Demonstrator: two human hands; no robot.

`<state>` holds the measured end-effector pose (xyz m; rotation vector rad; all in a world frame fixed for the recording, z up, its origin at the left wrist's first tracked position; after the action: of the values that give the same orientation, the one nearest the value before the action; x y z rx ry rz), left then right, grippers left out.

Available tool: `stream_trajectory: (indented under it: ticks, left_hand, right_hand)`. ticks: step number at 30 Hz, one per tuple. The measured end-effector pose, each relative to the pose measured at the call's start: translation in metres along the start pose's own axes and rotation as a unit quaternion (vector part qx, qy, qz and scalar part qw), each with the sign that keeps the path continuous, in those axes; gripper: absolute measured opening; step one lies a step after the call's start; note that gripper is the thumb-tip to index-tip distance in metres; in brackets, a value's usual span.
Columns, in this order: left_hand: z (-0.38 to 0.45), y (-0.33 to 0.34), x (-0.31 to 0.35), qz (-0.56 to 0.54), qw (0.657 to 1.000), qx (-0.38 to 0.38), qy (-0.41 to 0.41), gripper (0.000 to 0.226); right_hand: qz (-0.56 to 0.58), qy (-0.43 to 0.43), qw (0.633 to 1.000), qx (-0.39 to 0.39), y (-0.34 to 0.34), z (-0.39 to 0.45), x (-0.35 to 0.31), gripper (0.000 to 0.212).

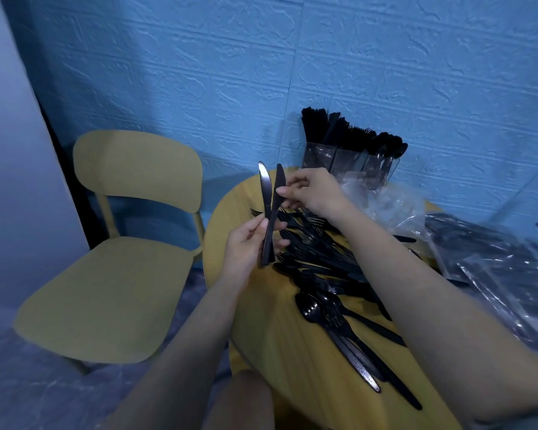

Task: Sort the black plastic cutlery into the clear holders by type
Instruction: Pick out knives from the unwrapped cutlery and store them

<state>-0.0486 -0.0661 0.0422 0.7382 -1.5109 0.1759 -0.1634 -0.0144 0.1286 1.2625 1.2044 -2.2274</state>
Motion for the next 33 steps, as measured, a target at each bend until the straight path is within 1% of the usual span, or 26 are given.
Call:
stream_trajectory:
  ticks: [1, 3, 6, 8, 9, 10, 12, 14, 16, 17, 18, 20, 22, 27, 30, 33]
  left_hand:
    - [0.000, 0.001, 0.000, -0.004, 1.000, -0.004, 0.002, 0.022]
    - [0.001, 0.002, 0.000, -0.004, 1.000, -0.004, -0.001, 0.025]
    - [0.003, 0.001, -0.002, 0.015, 1.000, -0.002, 0.002, 0.030]
    - [0.005, -0.001, -0.003, 0.033, 0.999, 0.006, 0.009, 0.030]
    - [0.006, -0.003, -0.003, 0.032, 0.999, 0.015, 0.009, 0.029]
    - [0.008, -0.007, -0.003, 0.026, 0.999, 0.030, 0.009, 0.028]
    - [0.011, -0.015, -0.004, 0.017, 0.998, 0.060, 0.012, 0.026]
    - [0.012, -0.018, -0.004, 0.022, 0.997, 0.072, 0.015, 0.025]
    - [0.011, -0.017, -0.005, 0.031, 0.997, 0.072, 0.015, 0.025]
    - [0.011, -0.017, -0.005, 0.032, 0.997, 0.073, 0.012, 0.026]
    - [0.011, -0.016, -0.005, 0.031, 0.997, 0.073, 0.010, 0.026]
    - [0.010, -0.016, -0.004, 0.026, 0.997, 0.070, 0.008, 0.025]
    - [0.008, -0.016, -0.003, 0.030, 0.997, 0.069, 0.008, 0.025]
    - [0.009, -0.016, -0.002, 0.038, 0.997, 0.072, 0.013, 0.025]
    - [0.010, -0.016, -0.002, 0.034, 0.997, 0.070, 0.015, 0.025]
    - [0.010, -0.016, -0.003, 0.033, 0.997, 0.071, 0.013, 0.025]
  right_hand:
    - [-0.016, -0.007, 1.000, 0.007, 0.000, 0.001, -0.001, 0.004]
    - [-0.053, -0.022, 0.998, 0.019, 0.001, 0.003, -0.003, 0.013]
    - [-0.125, -0.043, 0.991, 0.008, 0.005, 0.004, -0.007, 0.009]
    - [-0.173, -0.052, 0.984, -0.004, 0.002, 0.002, -0.007, 0.015]
    - [-0.211, -0.046, 0.976, -0.028, 0.001, 0.000, -0.003, 0.018]
    - [-0.259, -0.029, 0.963, -0.072, 0.000, -0.003, 0.005, 0.021]
    - [-0.338, 0.044, 0.919, -0.198, 0.000, -0.020, 0.033, 0.029]
    - [-0.353, 0.108, 0.879, -0.302, 0.001, -0.042, 0.058, 0.041]
    - [-0.348, 0.124, 0.865, -0.339, 0.002, -0.055, 0.067, 0.049]
    - [-0.344, 0.116, 0.867, -0.340, 0.003, -0.057, 0.067, 0.049]
    - [-0.333, 0.103, 0.875, -0.336, 0.004, -0.056, 0.065, 0.044]
    - [-0.302, 0.083, 0.895, -0.317, 0.005, -0.053, 0.063, 0.029]
    - [-0.289, 0.067, 0.909, -0.294, 0.003, -0.048, 0.062, 0.021]
    - [-0.216, 0.061, 0.958, -0.179, -0.021, -0.035, 0.057, 0.017]
    - [-0.190, 0.064, 0.970, -0.138, -0.034, -0.030, 0.056, 0.015]
    - [-0.188, 0.053, 0.976, -0.095, -0.044, -0.024, 0.054, 0.026]
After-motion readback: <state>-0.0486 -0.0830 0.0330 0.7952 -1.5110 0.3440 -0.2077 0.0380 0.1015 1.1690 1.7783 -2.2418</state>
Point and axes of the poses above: each hand's wrist, its own z-axis towards the middle knuckle, its own y-axis out of the palm, x = y × z, the point moved 8 cm from there along z, towards the middle knuckle, and after that the axes turned 11 degrees about -y, right-handed, at the moved point
